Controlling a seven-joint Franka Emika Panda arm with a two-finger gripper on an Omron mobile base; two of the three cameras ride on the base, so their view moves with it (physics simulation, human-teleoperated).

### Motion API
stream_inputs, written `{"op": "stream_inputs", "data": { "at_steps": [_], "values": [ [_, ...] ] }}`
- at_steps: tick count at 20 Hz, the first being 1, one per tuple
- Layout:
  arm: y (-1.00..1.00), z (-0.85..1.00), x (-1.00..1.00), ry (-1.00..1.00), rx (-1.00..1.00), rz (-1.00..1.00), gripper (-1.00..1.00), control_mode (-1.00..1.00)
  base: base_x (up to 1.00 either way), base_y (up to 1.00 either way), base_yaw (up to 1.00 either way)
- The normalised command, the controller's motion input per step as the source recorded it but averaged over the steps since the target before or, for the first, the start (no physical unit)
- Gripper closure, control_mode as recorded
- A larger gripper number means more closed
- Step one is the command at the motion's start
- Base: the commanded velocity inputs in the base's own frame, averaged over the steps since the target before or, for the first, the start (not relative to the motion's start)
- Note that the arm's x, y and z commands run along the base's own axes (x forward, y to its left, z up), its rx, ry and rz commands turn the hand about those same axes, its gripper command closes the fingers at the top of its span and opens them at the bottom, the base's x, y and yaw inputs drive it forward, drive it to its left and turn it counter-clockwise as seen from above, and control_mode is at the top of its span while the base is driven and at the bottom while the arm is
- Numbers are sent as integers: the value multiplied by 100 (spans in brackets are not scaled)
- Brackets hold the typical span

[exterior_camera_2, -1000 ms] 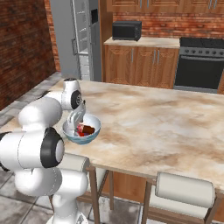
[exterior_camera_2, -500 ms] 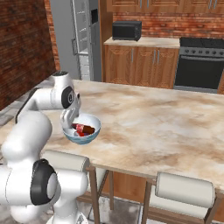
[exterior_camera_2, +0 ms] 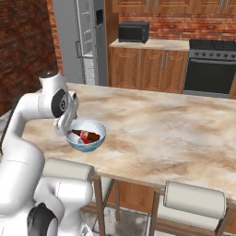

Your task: Open the fridge, grab two sodas, and place both sodas inside the bowl with ice on the dining counter.

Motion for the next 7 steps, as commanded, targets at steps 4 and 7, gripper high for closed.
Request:
{"op": "stream_inputs", "data": {
  "at_steps": [4,7],
  "values": [
    [-7,43,-42,-10,0,0,-100,-100,0,0,0],
    [-5,42,-42,-12,0,0,-100,-100,0,0,0]
  ]
}}
